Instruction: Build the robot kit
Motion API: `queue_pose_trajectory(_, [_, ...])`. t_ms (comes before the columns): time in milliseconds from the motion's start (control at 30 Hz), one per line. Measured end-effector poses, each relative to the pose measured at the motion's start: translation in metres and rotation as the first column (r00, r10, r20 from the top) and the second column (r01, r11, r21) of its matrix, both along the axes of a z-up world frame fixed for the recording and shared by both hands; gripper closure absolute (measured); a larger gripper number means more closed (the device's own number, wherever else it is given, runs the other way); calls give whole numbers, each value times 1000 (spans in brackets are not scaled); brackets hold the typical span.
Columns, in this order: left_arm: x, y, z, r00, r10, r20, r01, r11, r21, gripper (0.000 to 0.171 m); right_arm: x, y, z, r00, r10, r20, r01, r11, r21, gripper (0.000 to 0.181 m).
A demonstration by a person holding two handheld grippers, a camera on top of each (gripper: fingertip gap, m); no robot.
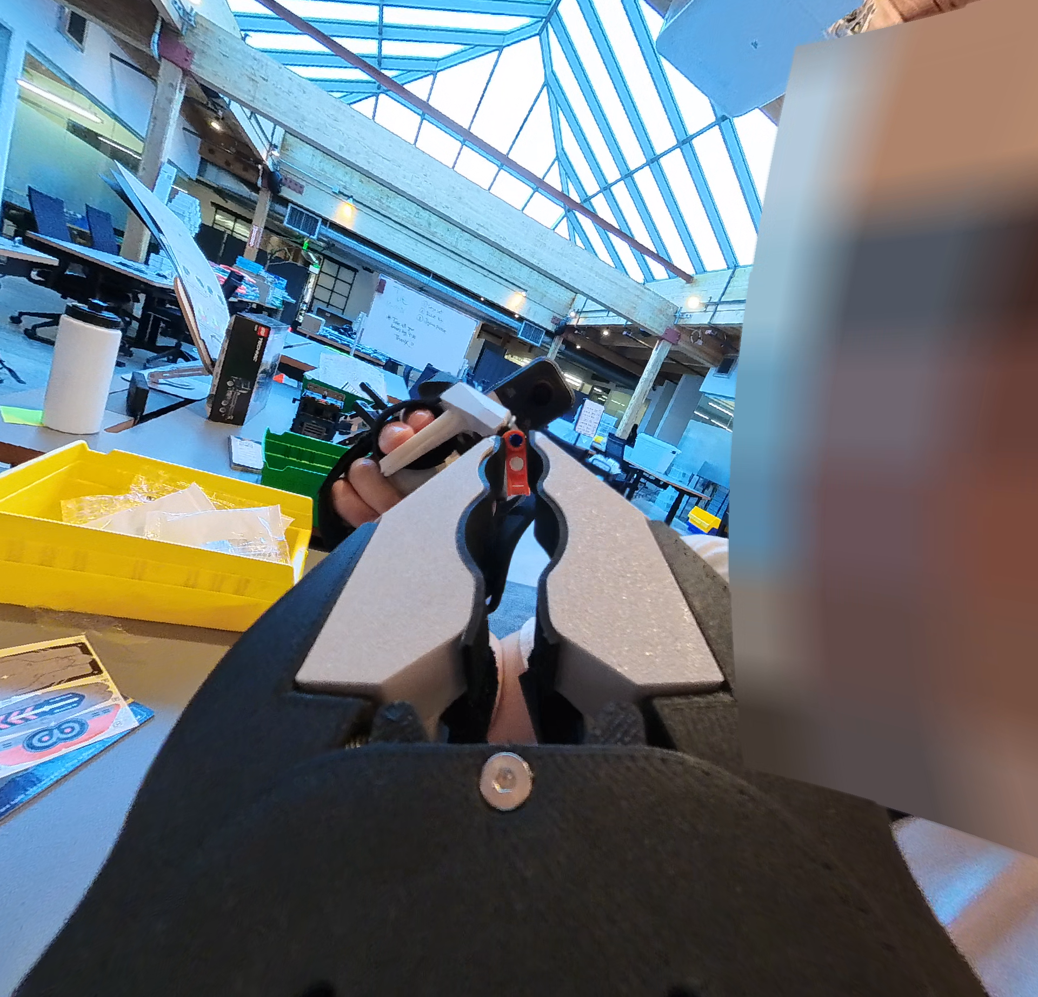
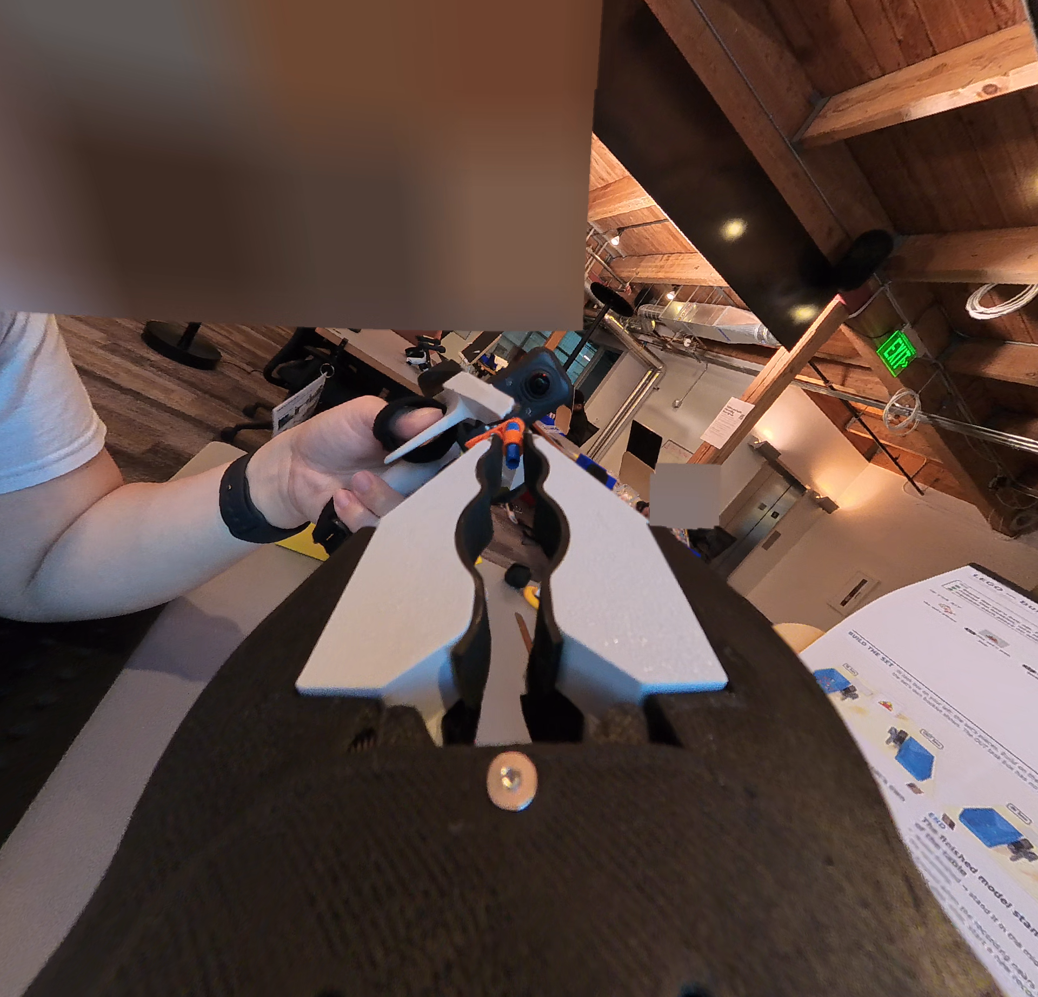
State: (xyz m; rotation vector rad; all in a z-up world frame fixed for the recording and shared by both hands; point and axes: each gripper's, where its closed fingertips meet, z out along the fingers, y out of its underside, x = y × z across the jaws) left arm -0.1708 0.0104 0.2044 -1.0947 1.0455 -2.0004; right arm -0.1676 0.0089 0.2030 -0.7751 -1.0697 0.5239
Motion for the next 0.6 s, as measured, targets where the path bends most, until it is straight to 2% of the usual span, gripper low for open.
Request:
queue_pose_trajectory(133, [1, 5, -5, 997, 61, -37, -60, 997, 49, 167, 1, 5, -4, 997, -55, 49, 56, 998, -16, 176])
queue_pose_trajectory(300, [1, 11, -11, 987, 141, -83, -131, 985, 112, 167, 0, 10, -11, 976, -178, 128, 174, 984, 40, 175])
queue_pose_trajectory(500, [0, 13, -13, 985, 141, -97, -133, 987, 91, 167, -2, 12, -11, 946, -288, 151, 263, 951, 163, 176])
queue_pose_trajectory(600, [-1, 12, -13, 991, 84, -104, -80, 996, 44, 167, -4, 10, -12, 942, -300, 147, 262, 936, 235, 176])
